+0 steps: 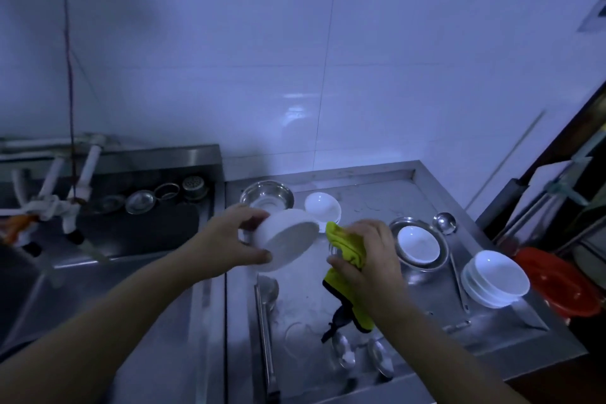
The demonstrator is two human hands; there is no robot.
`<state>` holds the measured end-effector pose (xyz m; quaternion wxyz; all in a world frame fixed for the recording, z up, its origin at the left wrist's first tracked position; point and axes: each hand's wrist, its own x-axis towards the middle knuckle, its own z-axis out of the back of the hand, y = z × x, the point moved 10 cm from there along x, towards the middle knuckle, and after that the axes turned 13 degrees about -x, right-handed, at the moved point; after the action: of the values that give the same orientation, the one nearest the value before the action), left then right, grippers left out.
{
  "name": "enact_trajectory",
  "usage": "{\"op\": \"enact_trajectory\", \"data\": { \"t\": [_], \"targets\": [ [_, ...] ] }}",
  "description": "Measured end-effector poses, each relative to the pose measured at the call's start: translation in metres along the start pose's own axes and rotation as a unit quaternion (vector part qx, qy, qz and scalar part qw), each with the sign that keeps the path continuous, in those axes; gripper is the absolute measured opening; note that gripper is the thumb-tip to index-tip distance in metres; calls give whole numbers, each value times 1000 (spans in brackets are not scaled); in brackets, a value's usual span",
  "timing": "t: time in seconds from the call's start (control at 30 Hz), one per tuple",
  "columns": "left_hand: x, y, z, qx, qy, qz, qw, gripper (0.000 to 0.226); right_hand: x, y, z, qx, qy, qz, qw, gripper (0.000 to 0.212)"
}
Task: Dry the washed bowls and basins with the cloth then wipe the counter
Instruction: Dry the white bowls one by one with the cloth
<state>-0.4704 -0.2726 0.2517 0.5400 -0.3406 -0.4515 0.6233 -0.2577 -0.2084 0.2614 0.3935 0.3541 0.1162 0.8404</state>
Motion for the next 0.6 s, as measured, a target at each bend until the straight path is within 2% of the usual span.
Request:
{"op": "enact_trajectory", "data": {
  "t": [0.07,0.17,0.3,0.37,0.43,0.6],
  "targets": [
    [-1,-18,12,-28,-21,-21,999,54,10,21,7,39,-37,14,998,42],
    [-2,-50,24,-23,-45,-71,996,46,25,63,17,59,-90,107,988,44],
    [-7,-87,41,46,-121,-111,985,25,34,116,8,-95,-104,292,946,47],
    [-11,-96,51,69,-170,-117,976,24,36,128,0,-165,-105,337,921,56],
    [-15,-100,57,49,-205,-127,969,26,35,133,1,-159,-114,345,918,60],
    [-13,-94,54,-66,-265,-105,956,21,25,150,-7,-78,-109,295,946,42]
  ]
}}
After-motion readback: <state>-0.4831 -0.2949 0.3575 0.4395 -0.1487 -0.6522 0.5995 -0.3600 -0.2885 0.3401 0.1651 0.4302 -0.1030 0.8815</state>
